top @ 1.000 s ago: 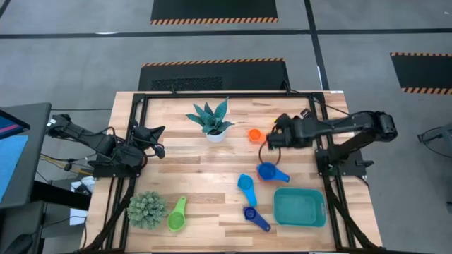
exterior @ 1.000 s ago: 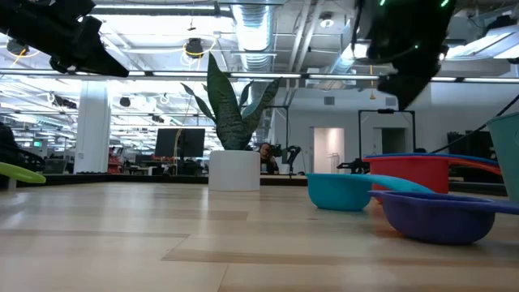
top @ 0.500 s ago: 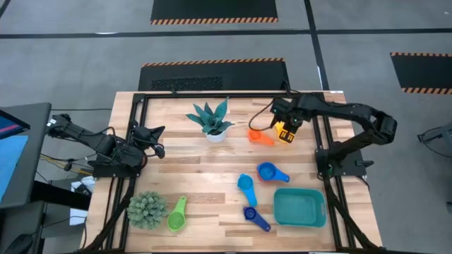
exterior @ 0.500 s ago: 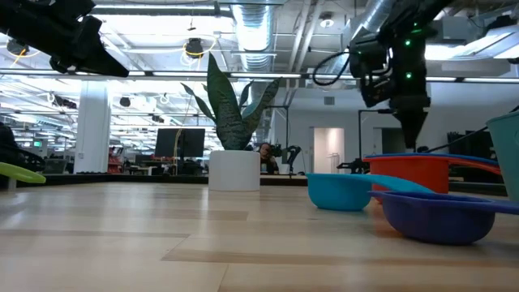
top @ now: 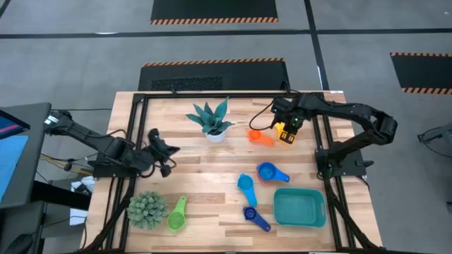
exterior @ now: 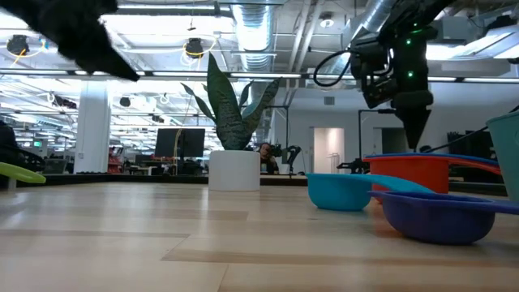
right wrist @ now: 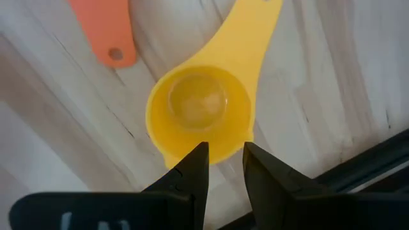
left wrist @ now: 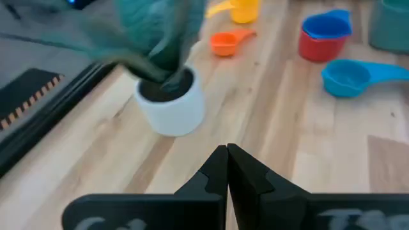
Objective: Nest measuring cups in basket
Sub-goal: Move the green measuring cup to the center of the table
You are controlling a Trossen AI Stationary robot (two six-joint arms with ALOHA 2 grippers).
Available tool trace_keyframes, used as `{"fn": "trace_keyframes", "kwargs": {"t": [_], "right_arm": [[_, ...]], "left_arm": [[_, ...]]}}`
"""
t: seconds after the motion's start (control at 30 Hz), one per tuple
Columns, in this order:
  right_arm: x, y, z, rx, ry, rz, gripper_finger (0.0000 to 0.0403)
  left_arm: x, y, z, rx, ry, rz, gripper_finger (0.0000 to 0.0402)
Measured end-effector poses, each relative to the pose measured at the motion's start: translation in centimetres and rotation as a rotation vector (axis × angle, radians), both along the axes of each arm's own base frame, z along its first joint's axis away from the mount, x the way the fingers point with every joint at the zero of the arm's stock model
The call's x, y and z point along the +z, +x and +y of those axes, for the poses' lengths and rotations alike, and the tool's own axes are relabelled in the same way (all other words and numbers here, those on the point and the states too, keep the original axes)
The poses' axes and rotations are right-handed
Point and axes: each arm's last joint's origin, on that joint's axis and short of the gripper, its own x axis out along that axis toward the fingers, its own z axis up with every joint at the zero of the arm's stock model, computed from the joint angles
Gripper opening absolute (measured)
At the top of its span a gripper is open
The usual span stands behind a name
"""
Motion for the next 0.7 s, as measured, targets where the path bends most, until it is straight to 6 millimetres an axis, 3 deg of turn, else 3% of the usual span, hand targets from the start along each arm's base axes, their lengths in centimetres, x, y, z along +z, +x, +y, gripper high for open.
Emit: {"fn": "trace_keyframes", "kwargs": {"t": [0.13, 0.23, 0.47, 0.6, 0.7], "right_arm": [[0.0, 0.2, 0.3, -0.025, -0.001, -0.007, 0.0119], [0.0, 0.4, 0.7, -0.012, -0.002, -0.008, 0.0119], [0.0, 0.9, 1.5, 0.029, -0.005, -0.016, 0.0119], [0.0, 1.5, 1.8, 0.053, -0.023, -0.053, 0.0119], [0.1, 2.0, 2.2, 0.077, -0.034, -0.078, 0.0119]], "left_arm": [[2.7, 2.8, -1.5, -0.123, -0.011, 0.147, 0.0], [3.4, 5.2, -2.9, -0.207, -0.067, 0.318, 0.0], [2.0, 10.4, -6.6, -0.355, -0.279, 0.81, 0.0], [1.2, 12.5, -9.3, -0.461, -0.345, 0.888, 0.0], [1.0, 13.3, -11.4, -0.436, -0.391, 0.896, 0.0]]}}
